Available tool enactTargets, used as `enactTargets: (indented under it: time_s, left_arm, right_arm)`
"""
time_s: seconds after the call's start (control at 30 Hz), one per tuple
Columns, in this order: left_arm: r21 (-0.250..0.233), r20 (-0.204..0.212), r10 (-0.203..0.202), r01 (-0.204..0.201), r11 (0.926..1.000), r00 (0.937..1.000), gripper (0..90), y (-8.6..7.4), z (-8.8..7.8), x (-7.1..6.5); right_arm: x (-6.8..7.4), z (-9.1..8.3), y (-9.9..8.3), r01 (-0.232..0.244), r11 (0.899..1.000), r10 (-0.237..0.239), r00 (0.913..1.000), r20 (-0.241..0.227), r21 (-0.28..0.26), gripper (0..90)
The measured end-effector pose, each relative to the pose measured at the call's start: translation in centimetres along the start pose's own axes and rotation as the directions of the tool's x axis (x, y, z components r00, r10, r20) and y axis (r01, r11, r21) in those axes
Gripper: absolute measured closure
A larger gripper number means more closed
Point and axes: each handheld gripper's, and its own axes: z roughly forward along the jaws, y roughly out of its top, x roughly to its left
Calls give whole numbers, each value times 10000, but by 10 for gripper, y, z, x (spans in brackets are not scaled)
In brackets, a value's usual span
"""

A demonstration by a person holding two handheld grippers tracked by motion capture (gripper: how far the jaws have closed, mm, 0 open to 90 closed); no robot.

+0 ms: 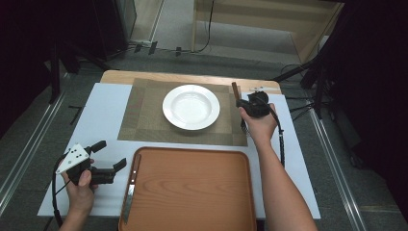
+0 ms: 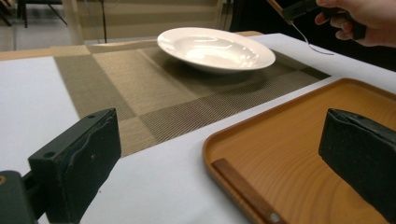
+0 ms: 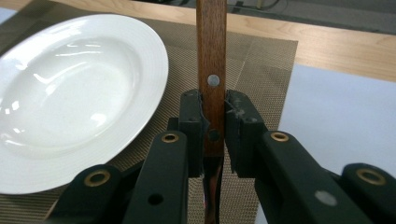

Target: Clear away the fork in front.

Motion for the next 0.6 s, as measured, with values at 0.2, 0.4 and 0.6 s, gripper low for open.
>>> enactTargets:
  time_s: [0.2, 0.4, 0.6]
  left_arm:
    - [-240, 479, -293, 305, 9992, 9984, 0, 16, 3, -13]
    - [-140, 739, -26, 36, 9999, 9973, 0, 25, 11, -23]
    - [-100, 955, 107, -98, 9999, 9954, 0, 33, 22, -30]
  right_arm:
    - [2, -18, -5, 151, 9972, -177, 9992, -351, -731, 766]
    - [7, -33, -12, 235, 9917, -316, 9976, -623, -1267, 766]
    - [14, -48, -22, 235, 9843, -390, 9956, -856, -1752, 766]
